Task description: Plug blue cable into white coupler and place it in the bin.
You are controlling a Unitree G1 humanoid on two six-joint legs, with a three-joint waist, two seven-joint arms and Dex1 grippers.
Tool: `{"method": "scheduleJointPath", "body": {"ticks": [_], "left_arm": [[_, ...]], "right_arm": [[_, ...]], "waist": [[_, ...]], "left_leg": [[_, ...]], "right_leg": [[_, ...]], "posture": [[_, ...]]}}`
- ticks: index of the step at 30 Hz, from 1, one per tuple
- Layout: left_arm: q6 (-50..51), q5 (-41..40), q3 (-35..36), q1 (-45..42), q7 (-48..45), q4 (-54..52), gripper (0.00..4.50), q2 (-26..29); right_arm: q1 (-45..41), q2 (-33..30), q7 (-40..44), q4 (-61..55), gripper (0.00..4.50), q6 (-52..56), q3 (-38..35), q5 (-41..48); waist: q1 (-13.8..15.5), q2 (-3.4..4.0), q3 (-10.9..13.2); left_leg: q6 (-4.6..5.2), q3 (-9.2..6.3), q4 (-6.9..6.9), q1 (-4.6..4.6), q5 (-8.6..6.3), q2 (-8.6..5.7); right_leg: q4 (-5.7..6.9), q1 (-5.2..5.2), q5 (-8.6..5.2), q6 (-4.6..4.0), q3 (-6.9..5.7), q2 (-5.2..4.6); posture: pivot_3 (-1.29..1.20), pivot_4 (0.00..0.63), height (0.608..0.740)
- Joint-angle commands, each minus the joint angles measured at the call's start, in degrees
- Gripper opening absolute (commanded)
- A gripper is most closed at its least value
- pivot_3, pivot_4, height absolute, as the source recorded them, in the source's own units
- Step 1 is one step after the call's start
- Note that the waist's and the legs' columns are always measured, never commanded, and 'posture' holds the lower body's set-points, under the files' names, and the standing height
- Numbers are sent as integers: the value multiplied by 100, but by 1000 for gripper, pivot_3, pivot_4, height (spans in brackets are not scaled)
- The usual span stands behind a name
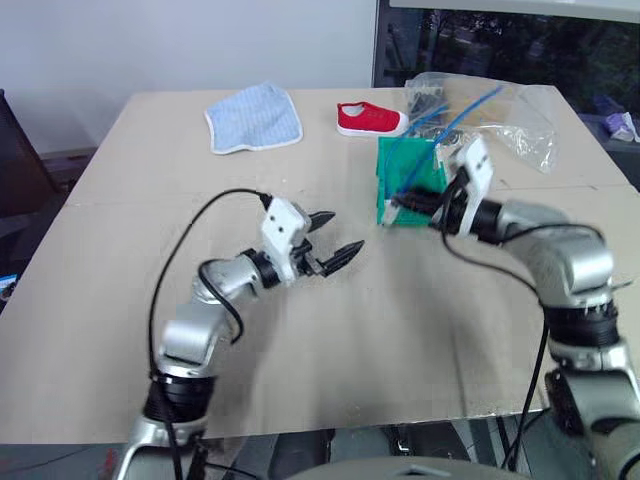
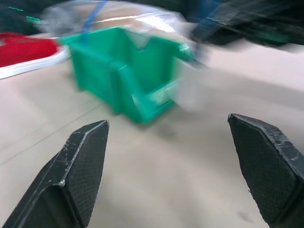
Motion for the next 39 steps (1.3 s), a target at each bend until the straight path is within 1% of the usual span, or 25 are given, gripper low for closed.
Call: {"method": "scheduleJointPath", "body": {"ticks": [1,6,7,8,9,10,11,12,13,14,15,16,17,18,20,23,25,27,28,29,30,32,35,36,39], "left_arm": [[770,-681,295,-635,-132,-252,4095,284],[1460,-1066,480,-1432,174,-89,4095,329],[1572,-1089,479,-1589,261,-52,4131,317],[1651,-1104,471,-1695,326,-26,4150,309],[1672,-1047,423,-1769,367,-20,4150,338],[1674,-981,375,-1810,394,-19,4150,373],[1661,-919,350,-1826,430,-15,4150,402],[1655,-881,340,-1838,463,-4,4150,414],[1668,-879,352,-1830,492,-9,4150,419],[1682,-882,352,-1813,514,-28,4150,433],[1687,-892,354,-1760,527,-72,4150,450],[1687,-903,359,-1687,537,-131,4150,471],[1651,-891,359,-1557,528,-233,4150,518],[1624,-885,358,-1468,525,-305,4150,553],[1507,-790,369,-1210,601,-476,4150,615],[1239,-452,377,-545,839,-736,4150,681],[1056,-248,372,-125,973,-856,4150,685],[786,-83,375,341,1032,-978,4150,647],[732,-92,423,583,1073,-1043,4150,588],[588,-32,427,851,1084,-1110,4150,564],[469,19,424,1096,1091,-1164,4150,543],[208,219,331,1523,1074,-1197,4150,569],[-44,377,236,1922,1077,-1173,4150,528],[-149,419,213,2039,1069,-1156,4150,495],[-400,535,178,2369,1078,-1117,4150,397]], "right_arm": [[-702,-118,200,1281,0,-301,-67,-220],[-1856,29,166,3431,0,-1275,81,-861],[-2089,70,55,3927,368,-1584,98,-1031],[-2265,100,-9,4320,751,-1836,105,-1164],[-2428,103,-227,4689,1276,-2195,64,-1304],[-2533,94,-394,4923,1472,-2450,23,-1399],[-2586,58,-547,5026,1799,-2646,-27,-1464],[-2616,26,-648,5081,2277,-2763,-74,-1492],[-2619,-23,-798,5106,2621,-2867,-166,-1496],[-2650,-62,-905,5222,2729,-3029,-255,-1517],[-2597,-136,-893,5204,3261,-3126,-322,-1519],[-2477,-221,-803,5068,3605,-3164,-366,-1498],[-2195,-346,-608,4666,3936,-3034,-417,-1405],[-1989,-430,-471,4363,3936,-2922,-453,-1335],[-1220,-650,-106,3237,3936,-2531,-552,-1045],[625,-947,499,974,3936,-2273,-828,-391],[1611,-993,663,-33,3936,-2161,-1078,-6],[2576,-1118,868,-697,3936,-2152,-1251,178],[3043,-1185,1052,-923,3936,-2115,-1342,316],[3486,-1292,1195,-1097,4352,-1978,-1414,434],[3849,-1352,1308,-1197,4475,-2002,-1468,478],[4382,-1391,1435,-1297,4490,-2132,-1550,515],[4836,-1375,1541,-1221,4490,-2621,-1543,285],[4911,-1340,1545,-1162,4490,-2812,-1544,215],[4975,-1181,1427,-932,4490,-3339,-1589,52]], "waist": [[17,-6,5],[-7,-8,18],[-16,-8,19],[-17,-8,19],[-16,-8,19],[-13,-8,18],[-13,-8,19],[-14,-6,20],[-10,-3,24],[-6,-3,24],[1,-3,24],[8,-4,25],[10,-3,26],[15,-3,26],[27,-4,25],[41,-3,25],[43,-2,25],[17,3,29],[23,8,27],[23,7,27],[22,7,27],[14,5,28],[10,2,31],[9,2,31],[4,0,30]], "left_leg": [[0,-2,-2,-3,0,-1],[-1,6,-8,-26,0,-2],[-4,6,-8,-40,2,-1],[-30,4,-3,-74,17,-1],[-32,3,1,-90,19,0],[-32,3,1,-93,19,0],[-33,3,-3,-92,19,2],[-34,3,-4,-93,19,2],[-35,3,-9,-96,20,2],[-35,6,-11,-97,20,2],[-36,6,-10,-97,20,2],[-36,6,-9,-97,20,1],[-37,6,-8,-97,20,1],[-37,7,-8,-97,20,1],[-37,0,-9,-98,20,2],[-36,-8,-8,-99,19,4],[-35,-10,-14,-95,19,6],[-34,-9,-12,-90,18,6],[-28,-4,-8,-88,15,4],[-12,-5,-5,-81,5,4],[-7,-8,0,-71,2,5],[-5,-2,4,-56,1,2],[-4,8,7,-6,2,1],[-4,9,9,22,2,1],[-3,13,13,50,2,2]], "right_leg": [[-4,-1,0,0,-3,0],[-14,-22,0,5,5,1],[-14,-36,0,6,7,1],[-4,-73,1,7,7,1],[2,-90,1,7,5,1],[2,-91,2,7,4,1],[5,-90,1,8,2,0],[10,-90,1,8,2,0],[7,-91,1,8,-1,-1],[2,-90,1,8,1,-5],[2,-90,1,8,2,-6],[-1,-90,1,8,2,-8],[-6,-89,1,8,2,-10],[-13,-89,1,8,5,-11],[-12,-81,1,9,9,-10],[-6,-75,-2,16,16,-9],[-2,-74,-5,21,19,-8],[-2,-76,-6,23,24,-8],[-2,-80,-6,23,30,-9],[-2,-73,-6,23,33,-10],[-2,-59,-7,22,31,-10],[2,-46,-6,20,37,-9],[2,-8,-5,8,52,-4],[2,15,-15,-9,52,-4],[0,36,-11,-16,62,0]], "posture": [[0,150,740],[0,150,740],[0,150,740],[0,150,740],[0,150,740],[0,150,740],[0,150,740],[0,150,740],[0,150,740],[0,150,740],[0,150,740],[0,150,740],[0,150,740],[0,150,740],[0,150,740],[0,150,740],[0,150,740],[0,150,740],[0,150,740],[0,150,740],[0,150,740],[0,150,740],[0,150,740],[0,150,740],[0,150,740]]}}
